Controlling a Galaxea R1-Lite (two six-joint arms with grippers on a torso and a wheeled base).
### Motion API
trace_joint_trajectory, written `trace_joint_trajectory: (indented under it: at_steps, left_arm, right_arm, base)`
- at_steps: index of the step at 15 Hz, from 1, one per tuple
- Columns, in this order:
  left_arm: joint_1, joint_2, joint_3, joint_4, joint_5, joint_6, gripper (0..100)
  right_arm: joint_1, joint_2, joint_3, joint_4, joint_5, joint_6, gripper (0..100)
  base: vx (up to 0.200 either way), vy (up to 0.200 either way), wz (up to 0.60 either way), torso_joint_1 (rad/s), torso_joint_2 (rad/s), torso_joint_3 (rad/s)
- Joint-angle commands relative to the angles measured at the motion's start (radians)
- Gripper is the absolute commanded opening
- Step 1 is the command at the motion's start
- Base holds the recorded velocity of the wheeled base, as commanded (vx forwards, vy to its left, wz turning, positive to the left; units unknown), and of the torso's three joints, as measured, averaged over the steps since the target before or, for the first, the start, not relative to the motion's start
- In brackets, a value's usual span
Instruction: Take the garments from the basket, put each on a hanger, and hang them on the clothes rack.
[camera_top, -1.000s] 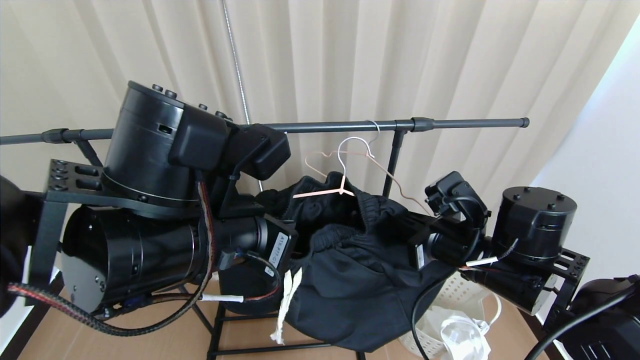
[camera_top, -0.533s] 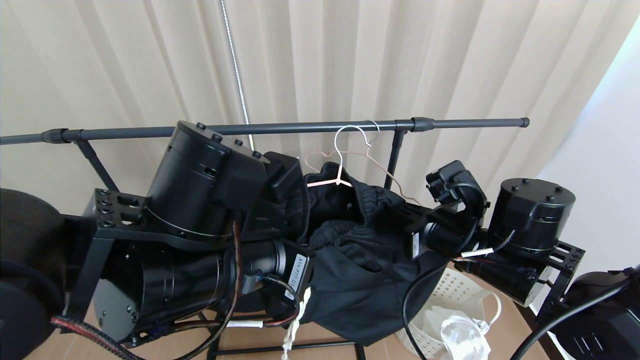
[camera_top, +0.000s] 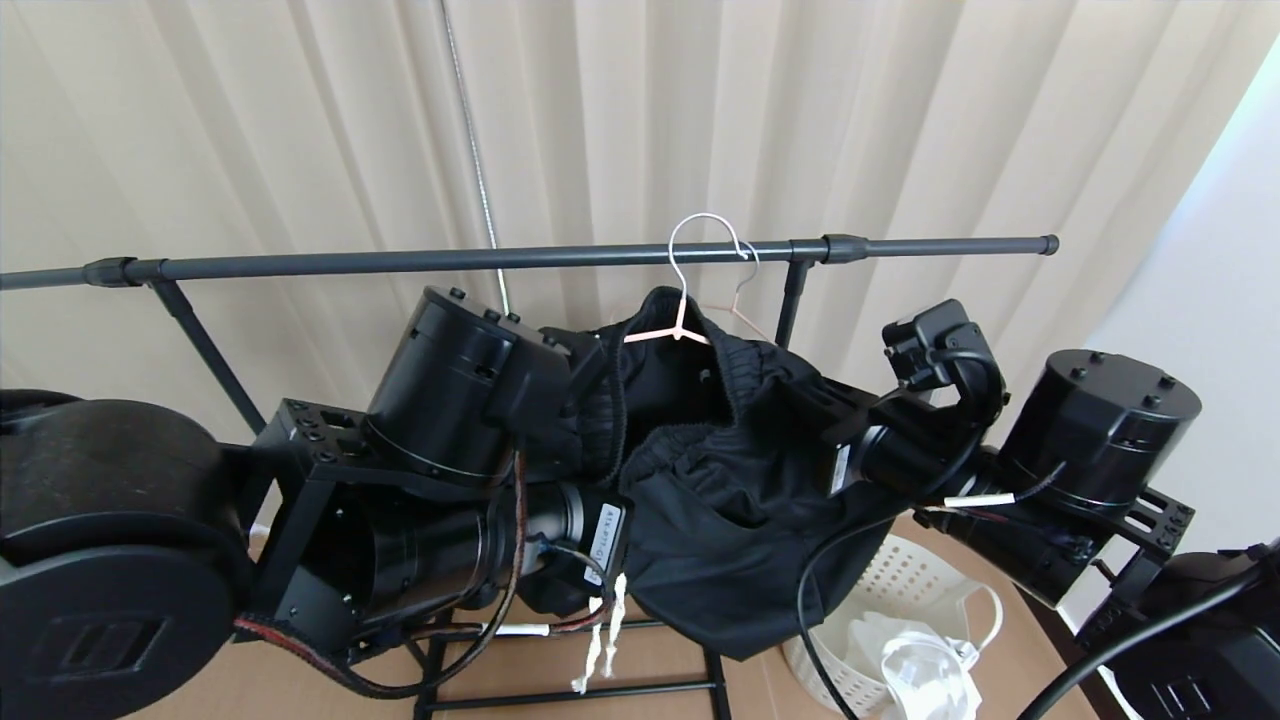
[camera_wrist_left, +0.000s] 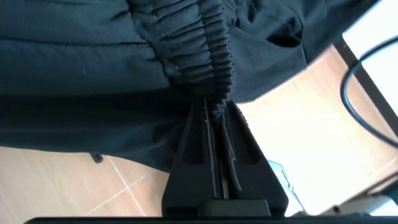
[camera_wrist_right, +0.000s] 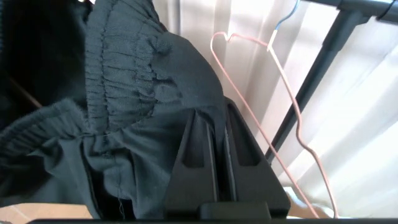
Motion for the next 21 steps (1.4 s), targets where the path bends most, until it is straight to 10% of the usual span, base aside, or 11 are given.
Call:
trace_joint_trajectory:
  at_steps: [1, 19, 20, 21]
  left_arm:
    - [0.013, 0.039, 0.002, -0.025, 0.005, 0.0, 0]
    - [0.011, 0.157, 0.005, -0.206, 0.057, -0.019, 0]
    - [0.011, 0.16, 0.005, -0.206, 0.058, -0.019, 100]
    - [0.01, 0.16, 0.009, -0.206, 0.057, -0.019, 100]
  right_arm:
    - [0.0, -0.004, 0.01, -0.018, 0.002, 0.0, 0]
    - [0.031, -0.013, 0.051, -0.129, 0.002, -0.008, 0]
    - [0.031, -0.013, 0.051, -0.129, 0.002, -0.008, 0]
    - [0.036, -0.019, 0.051, -0.131, 0.002, -0.008, 0]
  base:
    - [0.0, 0.0, 0.0, 0.0, 0.0, 0.0]
    - [0.0, 0.0, 0.0, 0.0, 0.0, 0.0]
    - [0.0, 0.0, 0.0, 0.0, 0.0, 0.0]
    - [0.0, 0.0, 0.0, 0.0, 0.0, 0.0]
